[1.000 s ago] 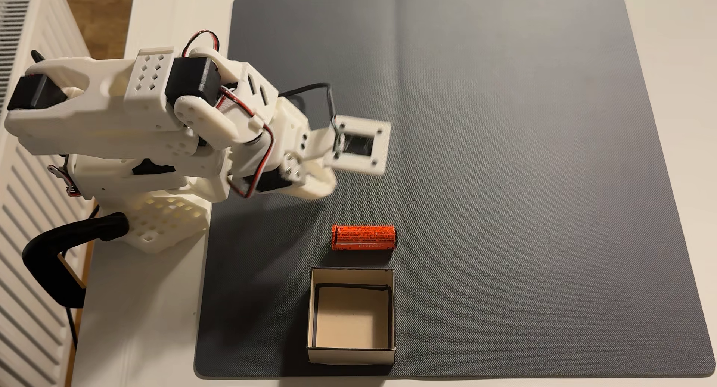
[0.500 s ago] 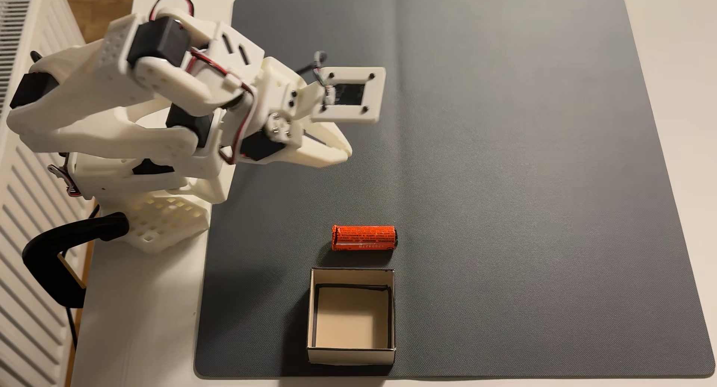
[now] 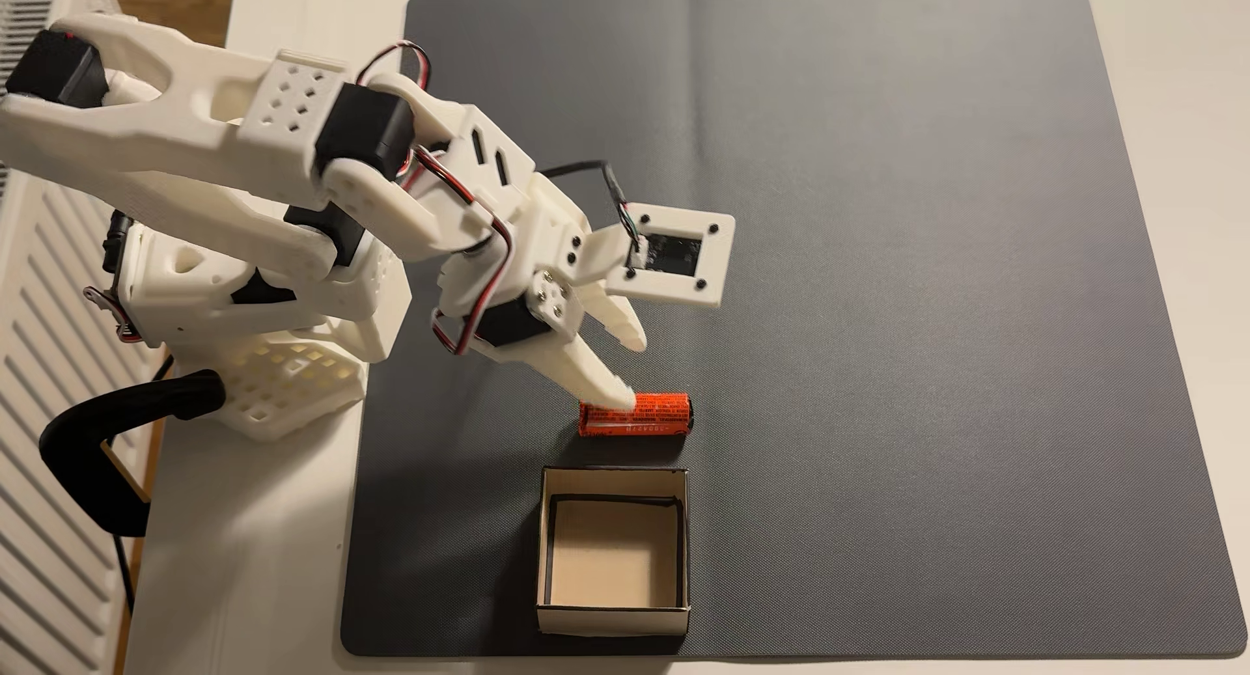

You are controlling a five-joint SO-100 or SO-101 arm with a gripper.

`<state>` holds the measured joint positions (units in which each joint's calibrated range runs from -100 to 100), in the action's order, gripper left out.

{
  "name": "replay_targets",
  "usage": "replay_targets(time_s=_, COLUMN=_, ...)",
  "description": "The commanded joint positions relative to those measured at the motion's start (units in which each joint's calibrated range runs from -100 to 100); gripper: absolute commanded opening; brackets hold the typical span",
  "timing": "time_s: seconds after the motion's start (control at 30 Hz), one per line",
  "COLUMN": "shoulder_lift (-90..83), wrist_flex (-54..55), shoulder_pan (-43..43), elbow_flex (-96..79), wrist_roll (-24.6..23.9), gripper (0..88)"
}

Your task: Pick the red object and place it in the box

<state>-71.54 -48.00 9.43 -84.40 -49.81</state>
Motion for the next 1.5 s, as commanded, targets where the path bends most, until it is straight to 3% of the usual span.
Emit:
replay_targets(time_s=0.0, shoulder_lift=6.15, wrist_flex=5.95, shoulder_pan=0.22, elbow_flex=0.27, wrist_roll=0.22, gripper=20.5)
replay_targets(time_s=0.37, shoulder_lift=16.27, wrist_flex=12.77, shoulder_pan=0.22, elbow_flex=0.18, wrist_roll=0.27, gripper=20.5)
replay_targets(time_s=1.0, shoulder_lift=18.65, wrist_flex=20.9, shoulder_pan=0.3, elbow_flex=-6.17, wrist_roll=0.32, gripper=19.5)
replay_targets(time_s=1.3, shoulder_lift=18.56, wrist_flex=20.47, shoulder_pan=0.89, elbow_flex=-5.9, wrist_roll=0.32, gripper=0.7)
replay_targets(time_s=1.47, shoulder_lift=18.39, wrist_flex=20.12, shoulder_pan=0.89, elbow_flex=-5.26, wrist_roll=0.37, gripper=0.7)
